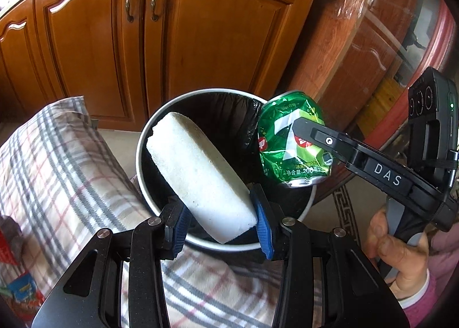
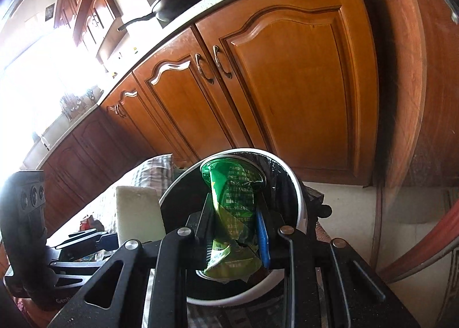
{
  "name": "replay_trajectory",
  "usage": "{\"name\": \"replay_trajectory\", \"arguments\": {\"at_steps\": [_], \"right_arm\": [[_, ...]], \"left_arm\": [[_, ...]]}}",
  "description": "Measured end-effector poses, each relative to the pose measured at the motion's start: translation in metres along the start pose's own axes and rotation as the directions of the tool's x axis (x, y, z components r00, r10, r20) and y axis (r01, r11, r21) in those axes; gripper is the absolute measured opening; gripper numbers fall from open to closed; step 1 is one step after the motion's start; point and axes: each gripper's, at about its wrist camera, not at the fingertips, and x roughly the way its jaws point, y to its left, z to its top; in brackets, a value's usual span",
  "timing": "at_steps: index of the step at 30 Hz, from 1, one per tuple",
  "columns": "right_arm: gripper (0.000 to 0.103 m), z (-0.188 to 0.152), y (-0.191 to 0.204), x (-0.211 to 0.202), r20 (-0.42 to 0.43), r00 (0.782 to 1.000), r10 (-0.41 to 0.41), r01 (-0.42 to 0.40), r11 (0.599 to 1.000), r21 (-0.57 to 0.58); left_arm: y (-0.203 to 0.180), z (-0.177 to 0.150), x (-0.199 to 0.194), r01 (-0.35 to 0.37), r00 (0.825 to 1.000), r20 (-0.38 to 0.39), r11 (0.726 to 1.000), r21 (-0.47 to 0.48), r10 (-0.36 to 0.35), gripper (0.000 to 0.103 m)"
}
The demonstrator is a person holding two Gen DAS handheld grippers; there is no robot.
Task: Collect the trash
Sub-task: 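Carry sponge and green bag over the bin and open both tools, then move both open tools back toward the remaining trash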
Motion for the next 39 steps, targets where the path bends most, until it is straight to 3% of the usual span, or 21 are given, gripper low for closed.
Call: {"name": "replay_trajectory", "arguments": {"at_steps": [8,10,12,13,19,21,26,28,39], "right_arm": [[0.026,0.006,-0.008,0.016,-0.027,1.0,-0.005,0.005,1.0,0.015],[0.026,0.008,-0.009,0.02,-0.034,0.999,-0.003,0.003,1.0,0.018],[0.029,0.008,-0.01,0.022,-0.042,0.999,0.001,0.0,1.0,0.026],[0.03,0.009,-0.011,0.023,-0.044,0.999,0.008,-0.007,1.0,0.027],[0.043,0.005,-0.011,0.015,-0.034,0.999,0.034,-0.032,0.998,0.054],[0.047,0.004,-0.009,0.01,-0.025,0.999,0.038,-0.036,0.997,0.062],[0.075,-0.007,0.003,-0.006,-0.002,0.998,0.066,-0.065,0.995,0.072],[0.081,-0.015,0.01,-0.011,-0.002,0.997,0.08,-0.079,0.994,0.07],[0.084,-0.066,0.056,-0.024,-0.056,0.983,0.173,-0.169,0.983,0.066]], "left_arm": [[0.003,0.005,0.013,-0.017,0.999,-0.027,1.0,-0.004,0.017,0.043],[0.002,0.006,0.015,-0.016,0.999,-0.037,1.0,-0.011,0.016,0.048],[0.002,0.005,0.014,-0.02,0.999,-0.035,1.0,-0.01,0.019,0.065],[0.001,0.006,0.013,-0.03,0.999,-0.032,1.0,-0.009,0.03,0.068],[0.003,-0.001,-0.001,-0.035,0.999,0.003,0.999,-0.023,0.035,0.07],[0.005,-0.009,-0.011,-0.033,0.999,0.021,0.999,-0.042,0.034,0.071],[0.017,-0.039,-0.036,-0.036,0.998,0.049,0.995,-0.097,0.041,0.073],[0.024,-0.055,-0.046,-0.046,0.997,0.058,0.991,-0.124,0.054,0.073],[0.074,-0.128,-0.106,-0.113,0.985,0.093,0.95,-0.293,0.146,0.073]]}}
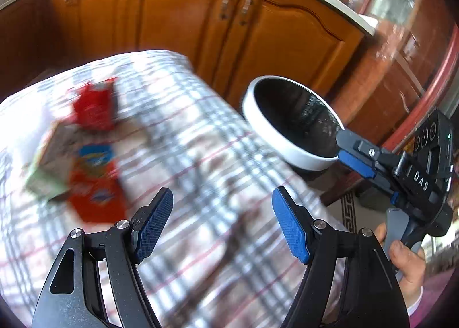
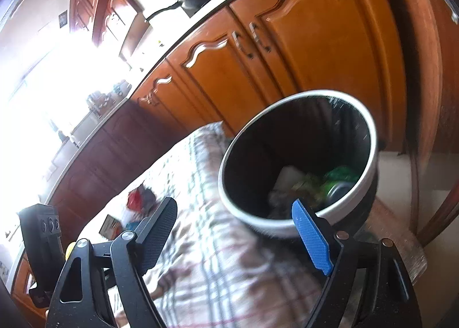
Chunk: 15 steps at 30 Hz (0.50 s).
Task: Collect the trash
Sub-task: 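Move both open tools back toward the remaining trash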
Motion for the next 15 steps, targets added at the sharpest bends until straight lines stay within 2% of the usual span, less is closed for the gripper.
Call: {"name": "replay_trajectory", "arguments": {"at_steps": [8,15], "right_arm": [[0.084,-0.032,0.034,0.013,-0.073,0.997,0.04,-0.043,0.999,-0.032],[0.084,-0.047,0.057,0.025,-0.111,0.992,0.054,-0.06,0.997,-0.045]], "left_arm": [[0.051,-0.031,-0.04,-0.06,0.997,0.035,0.994,-0.093,0.063,0.073],[0.086,-0.025,-0.055,-0.135,0.984,0.092,0.977,-0.168,0.152,0.073]]}}
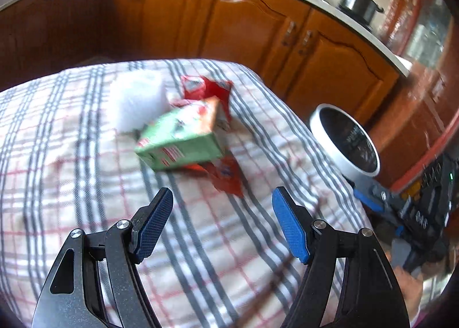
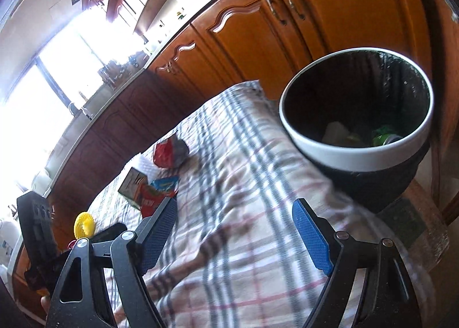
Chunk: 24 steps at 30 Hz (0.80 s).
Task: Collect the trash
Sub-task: 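Move both open tools back toward the remaining trash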
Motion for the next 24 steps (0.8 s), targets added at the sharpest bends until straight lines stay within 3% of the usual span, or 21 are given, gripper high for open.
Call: {"name": "replay_trajectory", "arguments": {"at_steps": [9,15,24], "right_arm": [[0.084,-0.004,0.014,0.003,-0.009,1.0,-0.002,0.002,1.0,-0.019],[0.084,-0.003,0.02,0.011,-0.02,1.0,0.005,-0.005,1.0,-0.021],[0.084,-0.007,0.052,0.045,-0.087,0.994,0.071,-0.077,0.995,-0.069]], "left_arm": [[0.021,0.028,0.02,-0.093,0.995,0.03,0.994,-0.063,0.095,0.073],[0.052,0.006,0.006,-0.133,0.991,-0.003,0.99,-0.052,0.133,0.073],[0.099,-0.025,-0.032,-0.155,0.988,-0.038,0.981,-0.116,0.151,0.073]]}}
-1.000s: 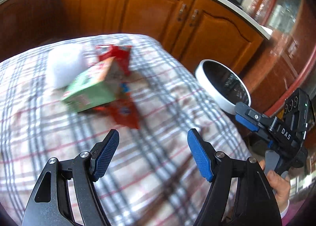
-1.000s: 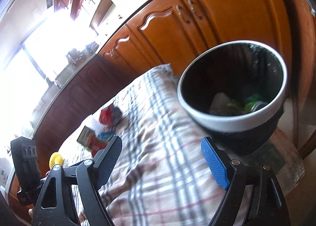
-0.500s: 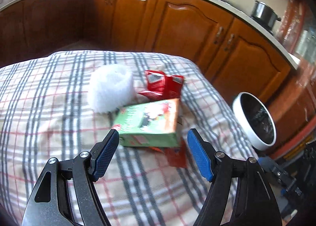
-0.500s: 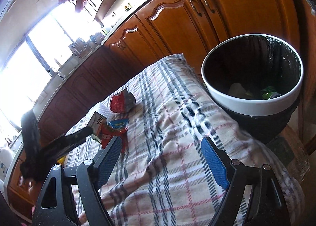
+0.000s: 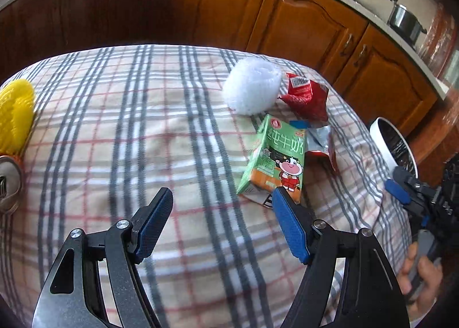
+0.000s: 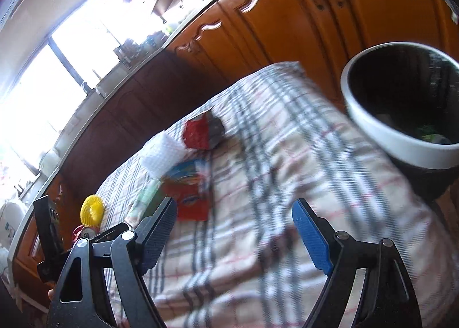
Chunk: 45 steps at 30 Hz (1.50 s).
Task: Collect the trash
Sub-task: 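Move both open tools back toward the remaining trash, then grasp the green milk carton with the left tool while the right tool grasps a red snack bag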
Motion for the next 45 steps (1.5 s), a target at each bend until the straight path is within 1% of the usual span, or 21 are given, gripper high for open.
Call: {"name": "replay_trajectory", "arguments": {"at_steps": [3,6,8,11,14,17,19,20,21,22,23,25,31,35,37,41,45], "right_arm": [[0.081,0.004,0.012,0.017,-0.028,0.999,0.034,-0.035,0.999,-0.023],[0.072,0.011,0.02,0.035,-0.061,0.997,0.051,-0.053,0.998,-0.038],[0.064,0.017,0.024,0.049,-0.097,0.993,0.068,-0.072,0.996,-0.042],[0.063,0.024,0.032,0.064,-0.131,0.988,0.083,-0.092,0.993,-0.069],[0.063,0.03,0.035,0.079,-0.16,0.983,0.092,-0.105,0.992,-0.071],[0.063,0.032,0.036,0.097,-0.207,0.974,0.09,-0.107,0.992,-0.069],[0.063,0.029,0.039,0.104,-0.227,0.97,0.092,-0.112,0.991,-0.079],[0.059,0.027,0.041,0.105,-0.225,0.97,0.091,-0.114,0.989,-0.089],[0.051,0.027,0.042,0.105,-0.223,0.971,0.089,-0.113,0.989,-0.097],[0.025,0.026,0.043,0.105,-0.228,0.969,0.091,-0.116,0.988,-0.1],[0.004,0.024,0.041,0.107,-0.246,0.964,0.101,-0.124,0.989,-0.082],[0.003,0.021,0.036,0.107,-0.251,0.961,0.114,-0.133,0.989,-0.063],[0.001,0.017,0.038,0.088,-0.205,0.972,0.113,-0.132,0.988,-0.082],[0.0,0.018,0.045,0.073,-0.167,0.983,0.076,-0.1,0.985,-0.14],[0.0,0.018,0.046,0.064,-0.149,0.986,0.081,-0.103,0.984,-0.145],[0.0,0.017,0.039,0.048,-0.121,0.989,0.082,-0.097,0.987,-0.127],[0.0,0.015,0.022,0.03,-0.09,0.994,0.062,-0.071,0.993,-0.095]], "left_arm": [[-0.003,0.004,-0.005,0.029,1.0,0.01,1.0,0.003,-0.03,0.073],[-0.015,0.01,-0.003,0.064,0.998,0.008,0.997,0.032,-0.064,0.075],[-0.025,0.013,0.002,0.067,0.998,0.006,0.996,0.065,-0.068,0.076],[-0.038,0.016,0.015,0.077,0.997,-0.023,0.99,0.118,-0.075,0.077],[-0.049,0.018,0.031,0.055,0.998,-0.044,0.985,0.166,-0.048,0.077],[-0.048,0.02,0.044,0.048,0.998,-0.057,0.985,0.163,-0.039,0.077],[-0.045,0.021,0.05,0.049,0.997,-0.066,0.987,0.153,-0.039,0.071],[-0.044,0.021,0.052,0.049,0.997,-0.066,0.987,0.15,-0.04,0.06],[-0.042,0.021,0.053,0.055,0.997,-0.065,0.987,0.15,-0.046,0.051],[-0.041,0.021,0.052,0.06,0.997,-0.063,0.987,0.15,-0.05,0.05],[-0.039,0.021,0.052,0.069,0.996,-0.061,0.987,0.146,-0.06,0.05],[-0.038,0.021,0.05,0.078,0.996,-0.054,0.987,0.144,-0.071,0.049],[-0.032,0.019,0.042,0.107,0.994,-0.04,0.988,0.111,-0.103,0.049],[-0.025,0.018,0.032,0.11,0.994,-0.025,0.989,0.096,-0.108,0.049],[-0.026,0.016,0.029,0.114,0.993,-0.02,0.989,0.095,-0.113,0.049],[-0.039,0.015,0.022,0.141,0.99,-0.014,0.983,0.121,-0.14,0.049],[-0.064,0.014,0.021,0.176,0.984,-0.017,0.971,0.16,-0.176,0.049]]}}
